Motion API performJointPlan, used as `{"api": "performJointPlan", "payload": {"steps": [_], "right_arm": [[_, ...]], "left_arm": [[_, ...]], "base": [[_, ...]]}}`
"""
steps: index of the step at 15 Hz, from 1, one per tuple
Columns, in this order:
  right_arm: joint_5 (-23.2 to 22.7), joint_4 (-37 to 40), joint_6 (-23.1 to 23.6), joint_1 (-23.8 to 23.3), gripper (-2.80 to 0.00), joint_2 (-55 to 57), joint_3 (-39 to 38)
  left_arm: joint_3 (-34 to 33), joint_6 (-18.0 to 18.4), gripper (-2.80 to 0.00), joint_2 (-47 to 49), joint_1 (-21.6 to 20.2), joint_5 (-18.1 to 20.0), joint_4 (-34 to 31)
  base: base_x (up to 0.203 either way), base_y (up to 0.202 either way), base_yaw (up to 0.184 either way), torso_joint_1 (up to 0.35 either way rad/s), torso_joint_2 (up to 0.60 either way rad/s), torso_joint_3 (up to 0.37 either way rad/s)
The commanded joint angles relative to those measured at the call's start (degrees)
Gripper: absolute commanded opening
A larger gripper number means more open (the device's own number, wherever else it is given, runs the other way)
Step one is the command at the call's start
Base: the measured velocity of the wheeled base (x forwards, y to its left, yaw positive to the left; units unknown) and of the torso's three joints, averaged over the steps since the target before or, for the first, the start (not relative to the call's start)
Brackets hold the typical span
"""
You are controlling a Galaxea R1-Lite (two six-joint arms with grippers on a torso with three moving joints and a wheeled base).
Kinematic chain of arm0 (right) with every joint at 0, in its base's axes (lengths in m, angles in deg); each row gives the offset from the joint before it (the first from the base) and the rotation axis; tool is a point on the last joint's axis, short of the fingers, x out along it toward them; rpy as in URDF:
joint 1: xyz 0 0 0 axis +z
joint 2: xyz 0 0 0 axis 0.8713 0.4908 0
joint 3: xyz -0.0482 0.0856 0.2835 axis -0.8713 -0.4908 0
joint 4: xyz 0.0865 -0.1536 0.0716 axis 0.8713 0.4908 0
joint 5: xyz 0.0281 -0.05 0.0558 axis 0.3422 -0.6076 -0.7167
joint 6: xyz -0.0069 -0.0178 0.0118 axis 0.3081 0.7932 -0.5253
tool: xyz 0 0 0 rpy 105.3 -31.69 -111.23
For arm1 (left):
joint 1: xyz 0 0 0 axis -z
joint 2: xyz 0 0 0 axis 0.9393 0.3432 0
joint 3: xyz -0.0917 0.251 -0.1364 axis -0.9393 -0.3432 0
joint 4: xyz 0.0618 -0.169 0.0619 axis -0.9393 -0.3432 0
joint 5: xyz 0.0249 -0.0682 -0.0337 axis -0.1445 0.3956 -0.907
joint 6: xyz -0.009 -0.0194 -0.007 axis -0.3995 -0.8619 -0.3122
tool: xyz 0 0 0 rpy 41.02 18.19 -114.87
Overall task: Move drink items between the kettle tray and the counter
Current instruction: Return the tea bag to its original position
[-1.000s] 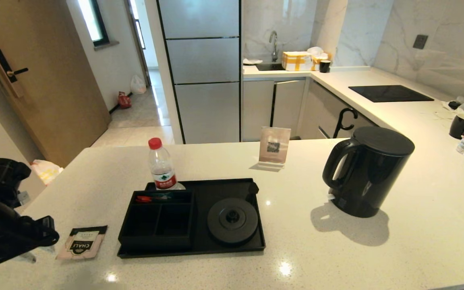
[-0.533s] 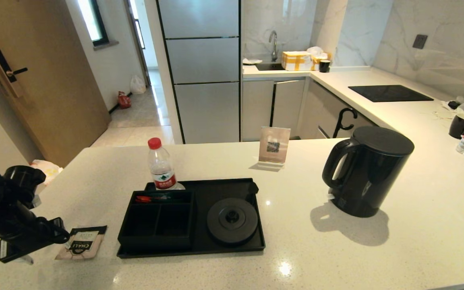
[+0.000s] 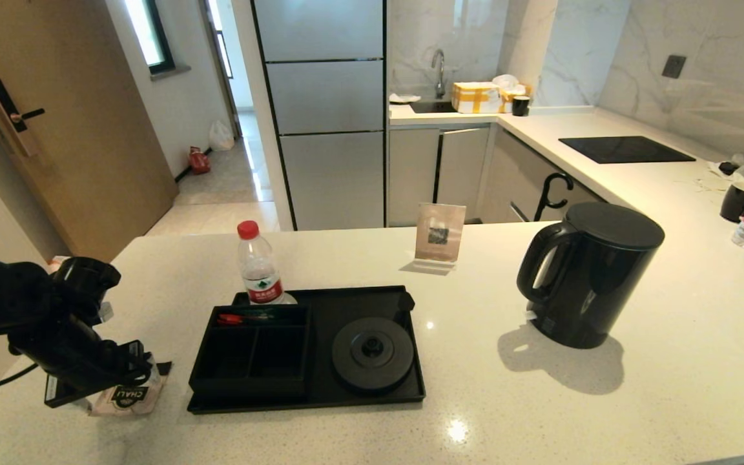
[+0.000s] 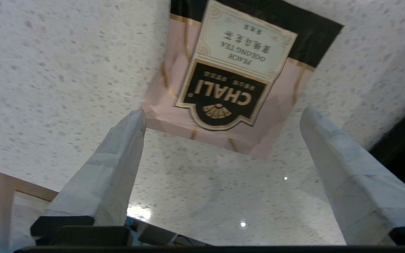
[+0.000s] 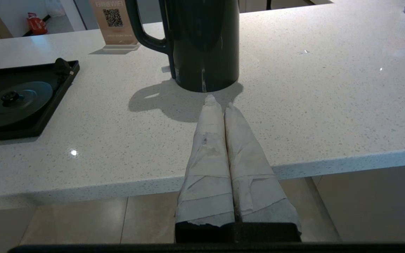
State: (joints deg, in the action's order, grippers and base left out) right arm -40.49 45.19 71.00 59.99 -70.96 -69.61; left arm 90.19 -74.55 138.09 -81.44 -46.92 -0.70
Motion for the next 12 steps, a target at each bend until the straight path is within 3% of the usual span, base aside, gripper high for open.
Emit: {"api": "performJointPlan", "payload": {"steps": [1,12], "right_arm": [[-0.02,-0.05,0.01,0.01,-2.8,0.07,0.0],[0.07,-0.05,0.01,0.01,-2.8,0.07,0.0]], "left_arm": [[0.22,-1.0,0.0,0.21,1.4,-0.24,-0.06],[1.37,-2.59,0.0,6.55,-0.98,-1.58,4.44]], "base": [[0.0,0.0,0.0,0.0,0.0,0.0],[0.0,0.0,0.0,0.0,0.0,0.0]]}}
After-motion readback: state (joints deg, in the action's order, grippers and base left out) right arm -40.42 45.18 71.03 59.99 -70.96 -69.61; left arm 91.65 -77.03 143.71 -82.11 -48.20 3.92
